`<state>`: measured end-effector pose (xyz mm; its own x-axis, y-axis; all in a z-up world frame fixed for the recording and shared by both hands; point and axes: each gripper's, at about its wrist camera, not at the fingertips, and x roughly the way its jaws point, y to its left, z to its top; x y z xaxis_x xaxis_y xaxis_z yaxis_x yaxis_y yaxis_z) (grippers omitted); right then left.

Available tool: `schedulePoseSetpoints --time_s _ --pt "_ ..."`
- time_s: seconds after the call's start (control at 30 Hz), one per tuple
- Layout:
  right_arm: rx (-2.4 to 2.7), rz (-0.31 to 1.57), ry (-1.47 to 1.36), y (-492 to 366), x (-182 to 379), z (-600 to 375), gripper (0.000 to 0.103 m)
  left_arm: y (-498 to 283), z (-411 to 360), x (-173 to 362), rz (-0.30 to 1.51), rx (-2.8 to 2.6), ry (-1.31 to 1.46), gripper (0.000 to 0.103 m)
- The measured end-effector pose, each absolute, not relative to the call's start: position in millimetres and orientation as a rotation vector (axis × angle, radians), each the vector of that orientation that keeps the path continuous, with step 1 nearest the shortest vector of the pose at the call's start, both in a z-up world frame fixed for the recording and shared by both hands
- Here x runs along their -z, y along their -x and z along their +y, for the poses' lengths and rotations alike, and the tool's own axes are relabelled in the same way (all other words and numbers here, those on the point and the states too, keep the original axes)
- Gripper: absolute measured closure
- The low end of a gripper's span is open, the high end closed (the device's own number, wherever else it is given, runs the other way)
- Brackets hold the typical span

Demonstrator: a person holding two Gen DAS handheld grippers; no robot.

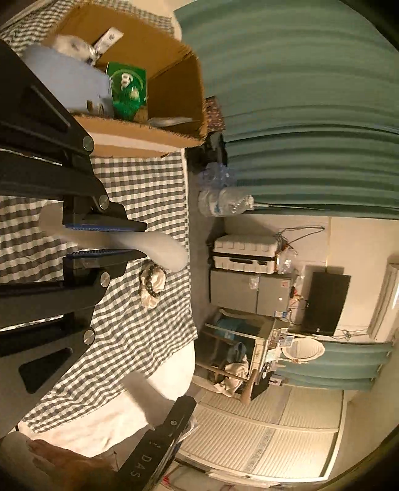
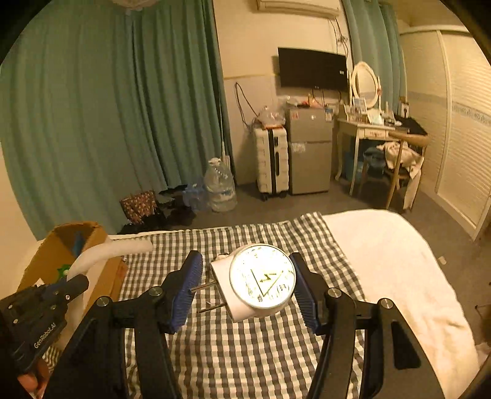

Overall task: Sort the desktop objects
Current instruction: 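Lift the foam rod and plug and carry them over the cardboard box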

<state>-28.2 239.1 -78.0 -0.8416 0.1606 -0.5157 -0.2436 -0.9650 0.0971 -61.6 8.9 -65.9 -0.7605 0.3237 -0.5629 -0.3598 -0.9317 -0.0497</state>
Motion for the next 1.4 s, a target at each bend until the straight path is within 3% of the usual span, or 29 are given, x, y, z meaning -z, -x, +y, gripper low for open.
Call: schedulePoseSetpoints --time_s 0.87,1.4 --pt "-2.904 0.189 0.548 -66 -10 216 0.045 9 -4 -17 0.078 -2.725 0.645 0.094" --pt "-3.001 0.178 0.527 -43 -41 161 0.045 34 -74 -60 0.090 -2.784 0.639 0.094"
